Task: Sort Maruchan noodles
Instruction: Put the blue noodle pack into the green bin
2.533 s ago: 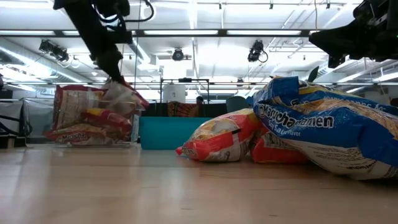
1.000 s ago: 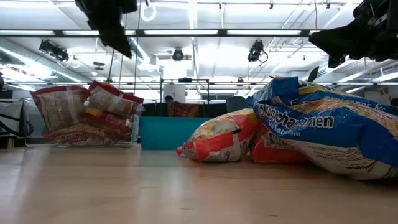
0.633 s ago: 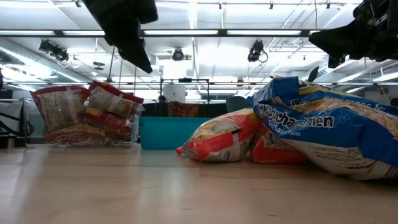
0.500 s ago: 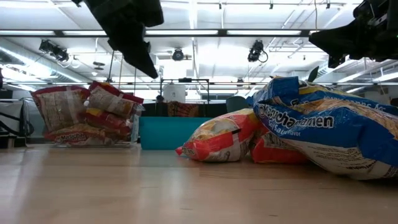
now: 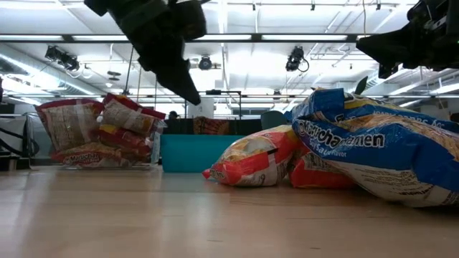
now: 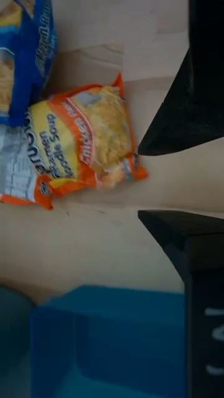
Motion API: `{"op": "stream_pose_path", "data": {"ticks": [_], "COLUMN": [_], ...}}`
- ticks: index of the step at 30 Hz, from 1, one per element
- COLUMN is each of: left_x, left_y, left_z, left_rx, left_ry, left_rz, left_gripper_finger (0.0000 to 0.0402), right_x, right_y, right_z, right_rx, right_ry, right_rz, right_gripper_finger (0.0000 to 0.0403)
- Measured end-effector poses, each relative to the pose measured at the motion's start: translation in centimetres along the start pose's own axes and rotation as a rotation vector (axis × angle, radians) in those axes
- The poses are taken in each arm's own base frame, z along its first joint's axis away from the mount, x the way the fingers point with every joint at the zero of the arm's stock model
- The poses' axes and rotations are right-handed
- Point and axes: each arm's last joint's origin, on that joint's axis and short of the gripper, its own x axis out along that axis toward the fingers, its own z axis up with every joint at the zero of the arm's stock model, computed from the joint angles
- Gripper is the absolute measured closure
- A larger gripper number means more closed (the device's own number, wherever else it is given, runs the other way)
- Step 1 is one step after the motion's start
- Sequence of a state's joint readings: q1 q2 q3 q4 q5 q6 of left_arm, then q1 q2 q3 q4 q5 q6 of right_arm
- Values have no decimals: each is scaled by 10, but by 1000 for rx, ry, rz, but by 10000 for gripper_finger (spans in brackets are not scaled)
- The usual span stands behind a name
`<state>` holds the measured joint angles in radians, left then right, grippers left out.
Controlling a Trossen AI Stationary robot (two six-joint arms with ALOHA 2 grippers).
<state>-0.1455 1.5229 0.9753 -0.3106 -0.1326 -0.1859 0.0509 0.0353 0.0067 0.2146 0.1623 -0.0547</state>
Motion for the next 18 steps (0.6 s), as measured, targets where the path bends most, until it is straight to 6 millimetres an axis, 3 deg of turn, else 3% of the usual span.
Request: {"op": "stream_pose_path", "data": {"ticks": [8, 11, 18], "left_x": [28, 38, 49], "left_y": [-24, -28, -26], "left_z": [41, 54, 64], "left_rx": [103, 212, 598], "left_ry": [-5, -11, -66], "left_rz": [-18, -21, -2], "left_gripper_finger": [242, 242, 242], "right_x": [0, 0, 0], "right_y": [0, 0, 0], "right_z": [1, 1, 3], "right_rx": [2, 2, 6], "right_ry": [-14, -14, -34], "right_rz": [0, 0, -1], "right_gripper_finger": [348, 348, 348]}}
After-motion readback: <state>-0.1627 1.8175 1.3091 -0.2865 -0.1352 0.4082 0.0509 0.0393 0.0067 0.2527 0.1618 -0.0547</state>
